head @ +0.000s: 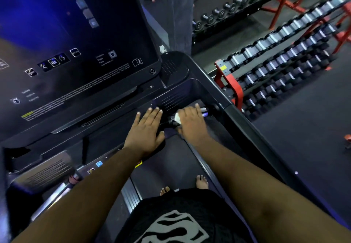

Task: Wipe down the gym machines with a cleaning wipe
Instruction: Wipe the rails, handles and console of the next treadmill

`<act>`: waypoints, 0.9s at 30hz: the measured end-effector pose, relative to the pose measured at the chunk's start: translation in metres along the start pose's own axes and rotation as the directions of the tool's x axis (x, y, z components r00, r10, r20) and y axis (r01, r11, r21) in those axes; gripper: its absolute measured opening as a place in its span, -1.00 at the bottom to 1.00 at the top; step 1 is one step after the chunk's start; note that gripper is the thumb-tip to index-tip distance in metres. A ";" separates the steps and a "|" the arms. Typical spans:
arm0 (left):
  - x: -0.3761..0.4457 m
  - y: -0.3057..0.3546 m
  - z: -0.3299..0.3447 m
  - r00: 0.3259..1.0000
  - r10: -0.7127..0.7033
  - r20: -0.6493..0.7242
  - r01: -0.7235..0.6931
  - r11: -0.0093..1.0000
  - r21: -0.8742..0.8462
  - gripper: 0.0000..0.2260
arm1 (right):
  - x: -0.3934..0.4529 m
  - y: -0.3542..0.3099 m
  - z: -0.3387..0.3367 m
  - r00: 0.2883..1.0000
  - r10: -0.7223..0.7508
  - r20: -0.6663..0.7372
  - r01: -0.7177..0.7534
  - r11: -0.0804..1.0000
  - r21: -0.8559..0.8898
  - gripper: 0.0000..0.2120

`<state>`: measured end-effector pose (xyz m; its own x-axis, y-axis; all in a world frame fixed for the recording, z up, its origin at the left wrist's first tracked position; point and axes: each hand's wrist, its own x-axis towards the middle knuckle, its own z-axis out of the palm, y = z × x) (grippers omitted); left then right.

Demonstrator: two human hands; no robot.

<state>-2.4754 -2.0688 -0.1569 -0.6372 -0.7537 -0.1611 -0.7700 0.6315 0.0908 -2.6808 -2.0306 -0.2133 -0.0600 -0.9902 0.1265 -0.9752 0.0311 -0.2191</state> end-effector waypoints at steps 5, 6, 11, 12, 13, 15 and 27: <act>-0.001 -0.004 -0.002 0.999 0.047 -0.013 -0.048 0.998 -0.030 -0.26 | -0.017 -0.015 0.015 0.982 -0.159 -0.100 0.163 0.986 0.038 -0.41; -0.001 -0.004 -0.001 0.998 0.054 -0.012 -0.055 0.998 -0.028 -0.26 | -0.024 -0.004 0.015 0.977 -0.180 -0.115 0.183 0.983 0.021 -0.41; -0.001 -0.006 0.000 0.998 0.064 -0.005 -0.065 0.998 -0.022 -0.25 | -0.028 0.025 -0.004 0.995 0.100 0.022 -0.100 0.994 -0.034 -0.36; -0.002 -0.006 0.001 0.998 0.066 -0.004 -0.066 0.998 -0.020 -0.25 | -0.024 0.017 -0.006 0.989 0.140 0.040 -0.139 0.990 -0.022 -0.38; -0.002 -0.007 0.000 0.997 0.071 -0.008 -0.071 0.997 -0.019 -0.24 | -0.020 0.006 -0.007 0.987 0.151 0.058 -0.150 0.989 -0.006 -0.41; 0.000 -0.005 -0.001 0.998 0.069 0.004 -0.068 0.997 -0.023 -0.23 | -0.015 -0.015 -0.009 0.989 0.112 0.099 -0.115 0.993 0.026 -0.40; -0.032 0.054 0.003 0.927 -0.035 -0.374 -0.136 0.897 -0.421 -0.48 | -0.103 -0.021 -0.061 0.998 0.024 -0.066 -0.002 0.949 0.315 -0.43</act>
<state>-2.4969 -2.0100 -0.1495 -0.5761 -0.7886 0.2150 -0.6181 0.5924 0.5168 -2.6667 -1.9208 -0.1623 -0.0974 -0.9780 0.1847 -0.8581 -0.0115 -0.5133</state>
